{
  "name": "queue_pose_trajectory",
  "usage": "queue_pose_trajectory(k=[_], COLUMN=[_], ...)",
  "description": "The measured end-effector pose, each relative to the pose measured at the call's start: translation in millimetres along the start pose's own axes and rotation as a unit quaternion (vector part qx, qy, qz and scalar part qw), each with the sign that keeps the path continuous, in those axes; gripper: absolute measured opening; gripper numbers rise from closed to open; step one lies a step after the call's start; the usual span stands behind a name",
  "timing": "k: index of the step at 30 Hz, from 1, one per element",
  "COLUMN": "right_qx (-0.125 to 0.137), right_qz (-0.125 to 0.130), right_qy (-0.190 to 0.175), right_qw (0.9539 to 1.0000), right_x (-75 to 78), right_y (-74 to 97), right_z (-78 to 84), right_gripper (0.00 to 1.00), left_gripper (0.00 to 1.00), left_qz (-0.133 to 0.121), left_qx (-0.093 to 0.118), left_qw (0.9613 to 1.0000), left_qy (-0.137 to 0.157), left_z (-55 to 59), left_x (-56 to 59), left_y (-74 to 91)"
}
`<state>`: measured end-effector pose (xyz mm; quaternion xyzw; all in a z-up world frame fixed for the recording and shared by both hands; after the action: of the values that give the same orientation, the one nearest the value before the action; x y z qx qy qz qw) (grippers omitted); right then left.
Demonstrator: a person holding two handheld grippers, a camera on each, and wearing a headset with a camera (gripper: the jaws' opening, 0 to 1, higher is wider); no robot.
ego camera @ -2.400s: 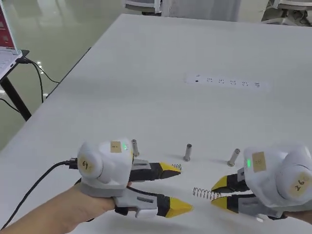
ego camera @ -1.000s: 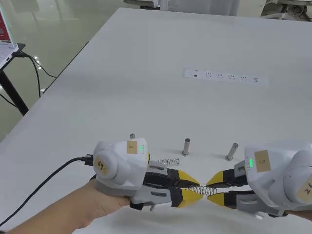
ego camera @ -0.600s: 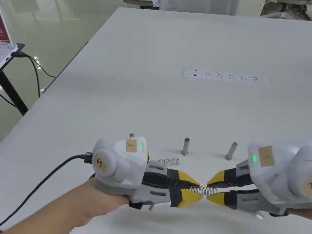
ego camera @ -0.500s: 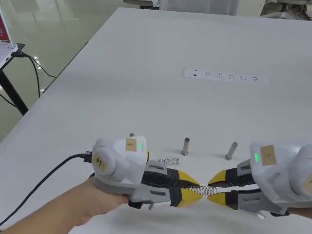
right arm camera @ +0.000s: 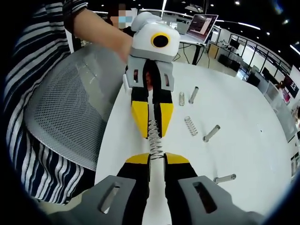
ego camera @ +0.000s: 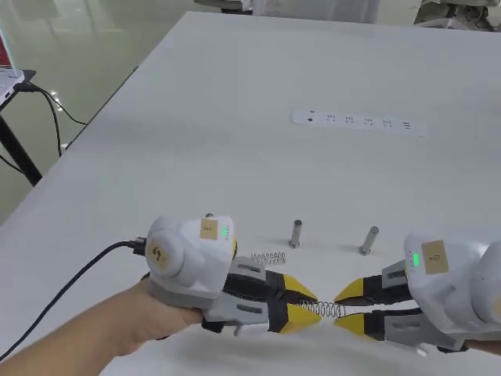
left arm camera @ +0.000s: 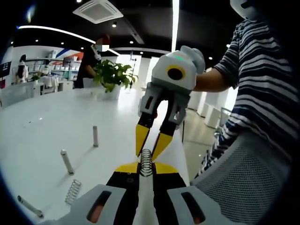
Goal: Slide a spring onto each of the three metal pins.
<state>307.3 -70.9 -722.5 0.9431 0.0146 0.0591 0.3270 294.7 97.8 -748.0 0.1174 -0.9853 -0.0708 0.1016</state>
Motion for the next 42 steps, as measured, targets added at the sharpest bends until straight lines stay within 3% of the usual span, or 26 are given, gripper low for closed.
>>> queue_pose_trajectory(k=[19, 30, 36, 42], right_qx=[0.002, 0.001, 0.015, 0.020], right_qz=[-0.011, -0.005, -0.006, -0.009], right_qy=[-0.014, -0.005, 0.006, 0.005], right_qw=[0.9998, 1.0000, 0.9999, 0.9997], right_x=[-6.8, -2.7, -1.6, -1.4], right_y=[0.2, 4.6, 6.5, 6.1], right_z=[-1.5, -11.0, -22.8, -23.5], right_gripper=[0.07, 0.07, 0.07, 0.07], left_gripper=[0.02, 0.02, 0.02, 0.02], left_qz=[0.036, 0.026, 0.025, 0.023], left_qx=[-0.014, -0.025, -0.032, -0.034], left_qw=[0.9993, 0.9994, 0.9991, 0.9991], left_qy=[-0.004, -0.003, -0.012, -0.015], left_z=[2.0, 5.2, 6.4, 6.6], left_x=[0.9, -2.3, -1.2, -1.0], left_y=[1.5, 1.9, 2.9, 3.1])
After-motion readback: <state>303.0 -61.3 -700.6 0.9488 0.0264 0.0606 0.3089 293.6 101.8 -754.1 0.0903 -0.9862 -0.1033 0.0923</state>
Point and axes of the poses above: the centre of the closed fingertips' face, and the gripper's own axes: y roughly backward along the fingers, x roughly to its right, z roughly out of its underside, the point moved 10 cm from there along y, roughly backward along the fingers, and after that the axes turned 9 degrees about x, right-handed, at the moved point
